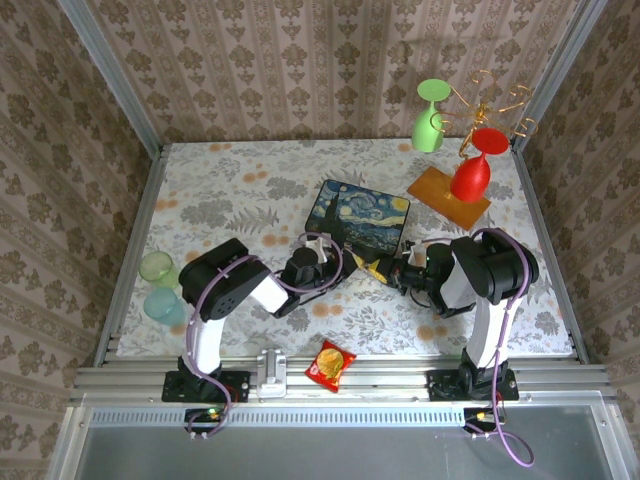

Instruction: Unlock the padlock with the key

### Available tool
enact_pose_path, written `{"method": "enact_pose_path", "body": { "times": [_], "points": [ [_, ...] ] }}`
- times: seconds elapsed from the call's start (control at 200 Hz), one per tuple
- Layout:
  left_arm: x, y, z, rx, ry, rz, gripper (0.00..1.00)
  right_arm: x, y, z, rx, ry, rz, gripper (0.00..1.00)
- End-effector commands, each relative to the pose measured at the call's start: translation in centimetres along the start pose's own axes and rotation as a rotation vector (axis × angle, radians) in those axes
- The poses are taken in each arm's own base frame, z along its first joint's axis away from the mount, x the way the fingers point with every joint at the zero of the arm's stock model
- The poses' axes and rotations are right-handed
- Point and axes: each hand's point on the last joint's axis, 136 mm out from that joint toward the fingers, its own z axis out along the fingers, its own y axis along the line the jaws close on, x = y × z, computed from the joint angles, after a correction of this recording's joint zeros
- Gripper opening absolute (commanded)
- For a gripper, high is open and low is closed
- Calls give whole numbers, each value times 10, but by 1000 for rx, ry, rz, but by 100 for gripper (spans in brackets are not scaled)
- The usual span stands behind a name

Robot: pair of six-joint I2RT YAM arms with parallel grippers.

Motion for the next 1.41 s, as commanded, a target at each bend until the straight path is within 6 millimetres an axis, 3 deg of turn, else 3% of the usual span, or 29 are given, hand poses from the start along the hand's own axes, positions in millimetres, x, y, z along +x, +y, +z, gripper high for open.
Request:
{"method": "enact_pose_path", "body": {
  "times": [0.0, 0.255, 0.475, 0.665, 1.225, 1.4],
  "points": [
    [15, -40, 5, 146, 64, 30, 0, -9, 15, 1, -25, -51, -26, 0],
    [17, -33, 8, 126, 60, 28, 0, -6, 41, 6, -52, -108, -67, 0],
    [14, -17, 6, 75, 37, 15, 1, -3, 25, -3, 4, -163, -72, 0],
    [12, -10, 9, 46, 43, 42, 10, 13, 8, -6, 115, -149, -135, 0],
    [4, -4, 10, 29, 26, 85, 21, 27, 14, -15, 257, -141, -301, 0],
    [2, -4, 10, 28, 18, 84, 15, 27, 9, -14, 256, -144, -285, 0]
  ]
}}
